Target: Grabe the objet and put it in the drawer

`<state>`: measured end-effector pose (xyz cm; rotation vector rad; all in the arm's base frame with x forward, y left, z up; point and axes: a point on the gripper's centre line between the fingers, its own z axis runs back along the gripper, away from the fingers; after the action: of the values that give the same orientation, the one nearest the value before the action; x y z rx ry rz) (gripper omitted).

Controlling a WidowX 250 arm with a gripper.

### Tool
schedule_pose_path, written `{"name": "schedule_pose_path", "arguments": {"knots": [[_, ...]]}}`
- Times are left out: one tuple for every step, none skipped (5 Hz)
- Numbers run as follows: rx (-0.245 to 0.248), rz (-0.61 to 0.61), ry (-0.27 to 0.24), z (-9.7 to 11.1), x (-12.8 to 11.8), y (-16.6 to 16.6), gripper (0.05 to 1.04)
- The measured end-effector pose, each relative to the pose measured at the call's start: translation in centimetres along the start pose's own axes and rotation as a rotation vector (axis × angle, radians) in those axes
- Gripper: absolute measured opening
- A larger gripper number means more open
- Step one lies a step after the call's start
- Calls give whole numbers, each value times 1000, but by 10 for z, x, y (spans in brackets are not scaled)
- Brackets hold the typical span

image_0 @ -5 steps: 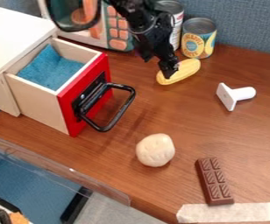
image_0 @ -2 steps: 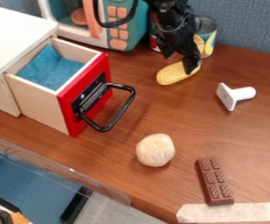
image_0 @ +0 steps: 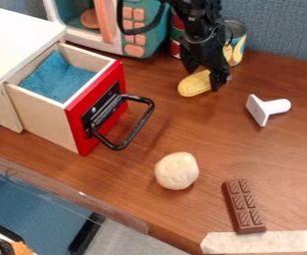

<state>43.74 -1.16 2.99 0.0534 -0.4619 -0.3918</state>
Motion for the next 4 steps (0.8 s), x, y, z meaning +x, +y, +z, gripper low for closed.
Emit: {"name": "schedule_pose_path", "arguments": {"knots": [[2, 16, 14, -1, -3, 0, 893], [-4, 11, 28, -1, -7, -1, 628], [-16, 20, 13, 14, -9, -5, 611], [-25, 42, -39, 45, -3, -3, 611]]}}
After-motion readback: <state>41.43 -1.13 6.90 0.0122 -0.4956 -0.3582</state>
